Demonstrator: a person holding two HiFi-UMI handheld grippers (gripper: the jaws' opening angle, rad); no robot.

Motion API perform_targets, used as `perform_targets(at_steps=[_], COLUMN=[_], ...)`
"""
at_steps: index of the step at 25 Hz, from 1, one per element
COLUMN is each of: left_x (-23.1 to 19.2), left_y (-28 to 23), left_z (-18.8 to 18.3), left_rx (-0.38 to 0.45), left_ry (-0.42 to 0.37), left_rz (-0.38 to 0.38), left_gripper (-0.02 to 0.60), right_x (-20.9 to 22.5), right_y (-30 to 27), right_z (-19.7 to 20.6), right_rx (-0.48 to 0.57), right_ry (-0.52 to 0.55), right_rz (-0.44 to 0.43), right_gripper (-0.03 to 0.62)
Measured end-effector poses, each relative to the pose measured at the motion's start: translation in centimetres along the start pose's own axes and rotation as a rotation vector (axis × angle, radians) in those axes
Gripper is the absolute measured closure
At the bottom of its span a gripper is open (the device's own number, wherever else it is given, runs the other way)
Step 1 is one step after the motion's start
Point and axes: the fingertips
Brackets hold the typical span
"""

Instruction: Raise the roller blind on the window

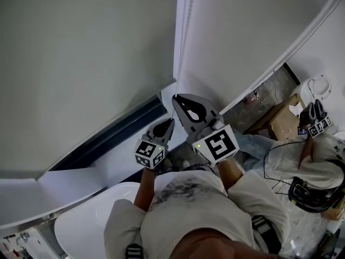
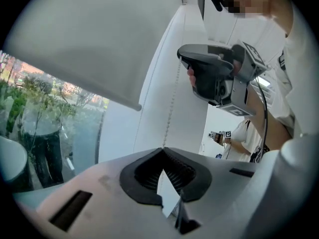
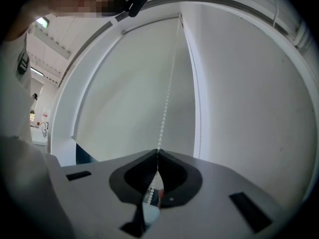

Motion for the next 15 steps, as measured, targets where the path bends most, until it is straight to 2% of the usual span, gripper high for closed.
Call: perform_targets(at_steps=[10, 15], left_x=[-1.4, -1.3], left_y=[-1.5, -1.2], left_z=[4.6, 6.9], left_rx=[-0.038, -0.084], left_ry=[0.049, 0.034], left_rz=[-0.005, -0.014], left_gripper=[0.572, 0.572], right_x=[1.1, 0.4], right_y=[0.6, 1.3], right_z=[4.5, 6.9], right_rx=[-0.002, -0.068], right_ry=[-0.019, -0.020], right_rz=[0.014, 0.001], right_gripper=[0.531, 0.533])
Point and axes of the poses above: the fingertips, and each gripper's own axes: y backward along the fingers, x to its right, z out of its underside, and after that the axes turned 8 degrees about x, right-handed
